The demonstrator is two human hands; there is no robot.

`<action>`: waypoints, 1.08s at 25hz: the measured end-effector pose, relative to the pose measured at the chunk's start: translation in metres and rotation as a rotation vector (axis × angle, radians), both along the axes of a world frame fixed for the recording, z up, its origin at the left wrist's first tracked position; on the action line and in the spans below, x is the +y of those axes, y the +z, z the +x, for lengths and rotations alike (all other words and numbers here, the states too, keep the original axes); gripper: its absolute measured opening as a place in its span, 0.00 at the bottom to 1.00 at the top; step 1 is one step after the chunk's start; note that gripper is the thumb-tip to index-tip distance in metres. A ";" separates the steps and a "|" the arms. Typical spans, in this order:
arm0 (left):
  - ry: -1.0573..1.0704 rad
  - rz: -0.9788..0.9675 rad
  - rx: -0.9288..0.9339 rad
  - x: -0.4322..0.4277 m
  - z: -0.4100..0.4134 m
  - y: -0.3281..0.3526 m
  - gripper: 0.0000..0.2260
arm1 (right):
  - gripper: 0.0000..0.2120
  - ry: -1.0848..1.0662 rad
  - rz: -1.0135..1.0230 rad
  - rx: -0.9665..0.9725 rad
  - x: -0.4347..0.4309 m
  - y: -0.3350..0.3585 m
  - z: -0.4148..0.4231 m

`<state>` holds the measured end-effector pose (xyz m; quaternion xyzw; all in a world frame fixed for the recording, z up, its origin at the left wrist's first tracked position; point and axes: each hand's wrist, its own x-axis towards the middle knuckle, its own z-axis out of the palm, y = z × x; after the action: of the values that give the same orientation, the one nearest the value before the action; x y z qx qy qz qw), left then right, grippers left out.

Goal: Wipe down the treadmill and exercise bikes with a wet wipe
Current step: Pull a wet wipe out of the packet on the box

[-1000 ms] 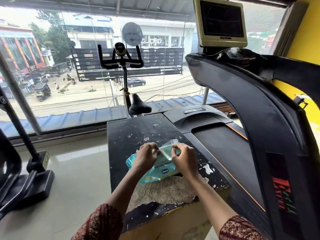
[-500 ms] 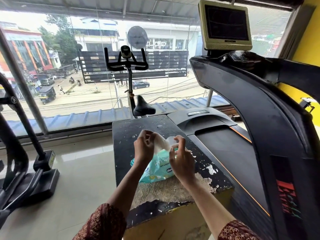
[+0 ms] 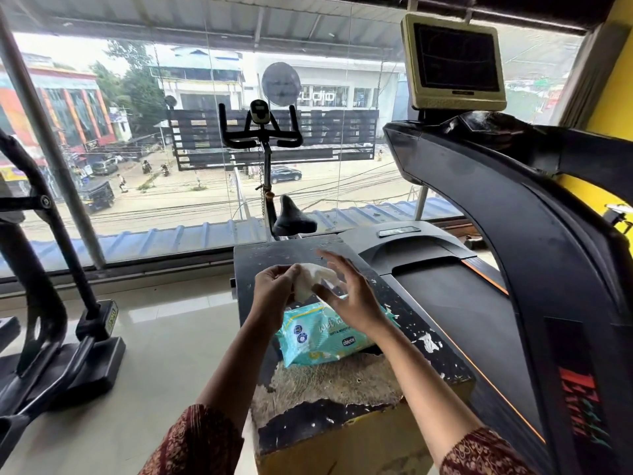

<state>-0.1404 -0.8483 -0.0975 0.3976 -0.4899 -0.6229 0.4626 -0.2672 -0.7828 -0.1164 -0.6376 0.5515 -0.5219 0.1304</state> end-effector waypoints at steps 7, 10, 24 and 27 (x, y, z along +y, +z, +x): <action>-0.066 -0.209 -0.122 0.007 0.006 0.006 0.08 | 0.08 -0.194 -0.116 -0.151 -0.008 0.010 -0.003; -0.179 -0.474 -0.169 0.011 0.009 0.007 0.17 | 0.03 -0.248 -0.089 -0.261 -0.009 0.013 -0.006; -0.116 -0.238 0.092 0.021 0.003 0.019 0.07 | 0.13 -0.129 0.015 -0.504 0.026 0.034 -0.018; -0.131 -0.267 0.063 0.029 0.000 0.020 0.06 | 0.15 -0.108 0.094 -0.497 0.029 0.035 -0.013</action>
<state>-0.1401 -0.8198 -0.0777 0.2799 -0.5784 -0.5931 0.4851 -0.2801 -0.7535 -0.0812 -0.4527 0.5593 -0.6425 0.2636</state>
